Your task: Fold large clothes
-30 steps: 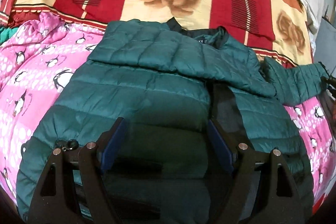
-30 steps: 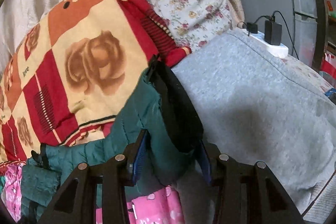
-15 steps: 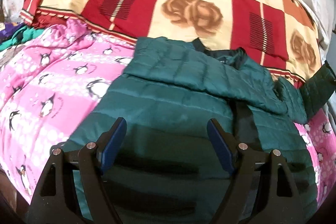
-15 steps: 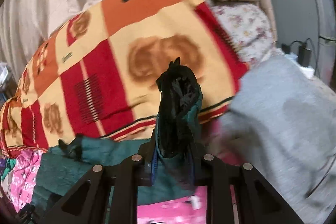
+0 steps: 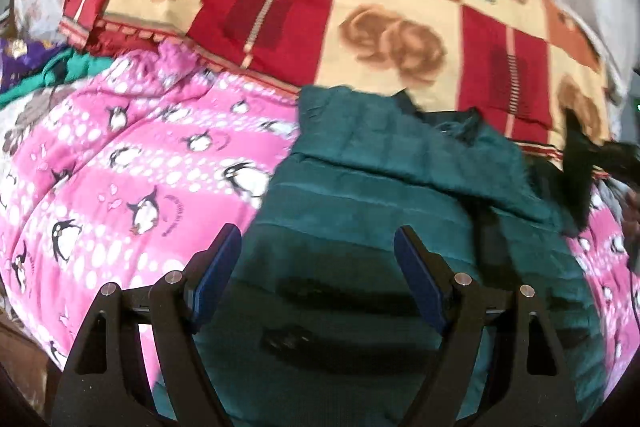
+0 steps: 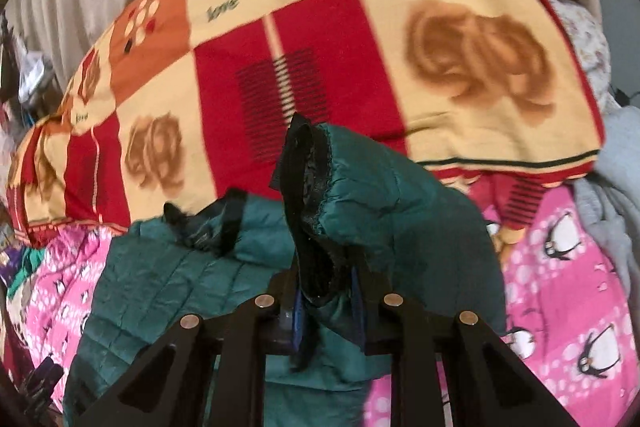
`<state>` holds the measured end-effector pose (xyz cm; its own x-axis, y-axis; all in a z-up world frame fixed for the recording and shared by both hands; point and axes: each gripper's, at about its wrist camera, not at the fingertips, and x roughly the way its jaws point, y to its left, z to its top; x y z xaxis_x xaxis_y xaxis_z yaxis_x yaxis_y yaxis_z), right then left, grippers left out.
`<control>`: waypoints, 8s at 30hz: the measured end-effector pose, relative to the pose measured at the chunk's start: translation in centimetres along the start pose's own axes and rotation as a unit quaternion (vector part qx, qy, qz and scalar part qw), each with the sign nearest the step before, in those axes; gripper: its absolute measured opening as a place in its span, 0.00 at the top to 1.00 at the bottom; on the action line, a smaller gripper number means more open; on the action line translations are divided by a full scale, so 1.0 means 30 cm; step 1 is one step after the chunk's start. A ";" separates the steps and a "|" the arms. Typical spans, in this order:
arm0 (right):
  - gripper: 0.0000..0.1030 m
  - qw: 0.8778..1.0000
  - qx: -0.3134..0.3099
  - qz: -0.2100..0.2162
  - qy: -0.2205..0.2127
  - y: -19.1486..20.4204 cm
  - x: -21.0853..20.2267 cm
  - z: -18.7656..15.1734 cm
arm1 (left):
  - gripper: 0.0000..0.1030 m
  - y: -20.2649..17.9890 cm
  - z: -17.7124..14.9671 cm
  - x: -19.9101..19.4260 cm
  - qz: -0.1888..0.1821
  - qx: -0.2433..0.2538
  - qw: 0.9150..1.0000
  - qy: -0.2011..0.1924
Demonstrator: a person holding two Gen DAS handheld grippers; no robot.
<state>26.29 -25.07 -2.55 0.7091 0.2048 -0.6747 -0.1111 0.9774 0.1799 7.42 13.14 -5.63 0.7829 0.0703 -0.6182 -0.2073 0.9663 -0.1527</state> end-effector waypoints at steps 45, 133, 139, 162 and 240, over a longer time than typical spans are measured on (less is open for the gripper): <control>0.55 0.989 -0.118 0.031 0.085 0.367 0.104 -0.393 | 0.23 0.040 -0.002 0.129 0.124 0.005 0.989 0.077; 0.46 0.997 -0.047 0.039 0.054 0.147 0.429 0.083 | 0.56 -0.197 0.428 0.830 0.014 0.059 0.991 0.122; 0.46 0.989 -0.064 0.034 0.130 0.083 0.583 -0.045 | 0.53 -0.213 0.367 0.850 0.014 0.092 0.990 0.101; 0.46 0.988 -0.084 0.049 0.121 0.252 0.335 -0.127 | 0.42 -0.194 0.354 0.742 0.022 0.110 0.988 0.102; 0.57 0.977 0.015 0.188 0.097 -0.161 -0.442 -0.965 | 0.22 0.330 -0.355 0.000 -0.207 0.050 0.961 0.179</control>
<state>-2.72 -30.97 -15.19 0.4774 0.5579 -0.6789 -0.3157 0.8299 0.4600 -0.88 20.05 -15.35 0.5305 -0.3969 -0.7490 0.1490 0.9135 -0.3785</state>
